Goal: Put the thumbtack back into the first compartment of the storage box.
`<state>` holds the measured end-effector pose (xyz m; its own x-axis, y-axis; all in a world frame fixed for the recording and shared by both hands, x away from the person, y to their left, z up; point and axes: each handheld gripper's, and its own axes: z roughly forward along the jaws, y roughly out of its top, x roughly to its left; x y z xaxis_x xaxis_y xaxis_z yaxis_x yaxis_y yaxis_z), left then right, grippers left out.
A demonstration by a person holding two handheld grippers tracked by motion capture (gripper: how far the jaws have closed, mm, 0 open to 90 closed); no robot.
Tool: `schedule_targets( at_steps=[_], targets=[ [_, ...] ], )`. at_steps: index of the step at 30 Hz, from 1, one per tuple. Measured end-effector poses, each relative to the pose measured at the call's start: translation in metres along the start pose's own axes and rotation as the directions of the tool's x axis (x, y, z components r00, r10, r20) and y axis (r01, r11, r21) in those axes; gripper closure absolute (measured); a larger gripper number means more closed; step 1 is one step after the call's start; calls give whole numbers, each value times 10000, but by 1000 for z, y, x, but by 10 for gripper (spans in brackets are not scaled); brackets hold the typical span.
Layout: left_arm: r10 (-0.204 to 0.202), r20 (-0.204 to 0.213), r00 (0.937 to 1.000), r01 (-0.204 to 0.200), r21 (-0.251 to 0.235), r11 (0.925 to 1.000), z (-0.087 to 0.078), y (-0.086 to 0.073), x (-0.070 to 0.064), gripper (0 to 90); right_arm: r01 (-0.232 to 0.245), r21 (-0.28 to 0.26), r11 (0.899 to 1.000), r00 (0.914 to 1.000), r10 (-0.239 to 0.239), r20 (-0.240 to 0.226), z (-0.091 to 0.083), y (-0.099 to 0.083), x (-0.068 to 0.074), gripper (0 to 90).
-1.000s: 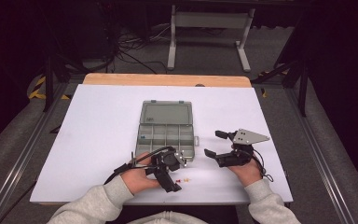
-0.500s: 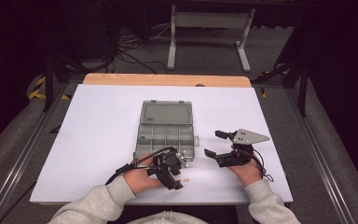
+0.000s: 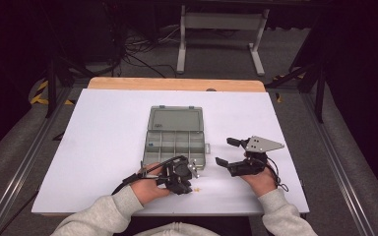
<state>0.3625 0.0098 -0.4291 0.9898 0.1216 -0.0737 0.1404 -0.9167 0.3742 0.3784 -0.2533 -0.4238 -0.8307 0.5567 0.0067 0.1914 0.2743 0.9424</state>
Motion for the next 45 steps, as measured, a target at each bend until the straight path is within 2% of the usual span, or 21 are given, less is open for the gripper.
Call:
schedule_targets(
  at_steps=[6,16,23,36,45],
  targets=[
    [64,-116,9999,-64,77,10000,0,1,-1,837,57,-37,10000,10000,-57,-24,-1,0,0,146],
    [186,-188,9997,-182,188,9997,-2,1,-3,844,67,-27,10000,10000,-67,-17,-1,0,-1,146],
    [308,-234,9993,-304,178,9994,-10,3,-4,845,63,-44,10000,10000,-63,-9,-1,0,0,146],
    [197,193,9996,-198,23,9998,-25,4,-1,848,38,-37,10000,10000,-38,-15,0,0,-1,146],
    [29,167,9999,-28,-75,10000,-39,3,5,850,5,-66,10000,10000,-6,-18,0,0,-1,146]
  ],
)
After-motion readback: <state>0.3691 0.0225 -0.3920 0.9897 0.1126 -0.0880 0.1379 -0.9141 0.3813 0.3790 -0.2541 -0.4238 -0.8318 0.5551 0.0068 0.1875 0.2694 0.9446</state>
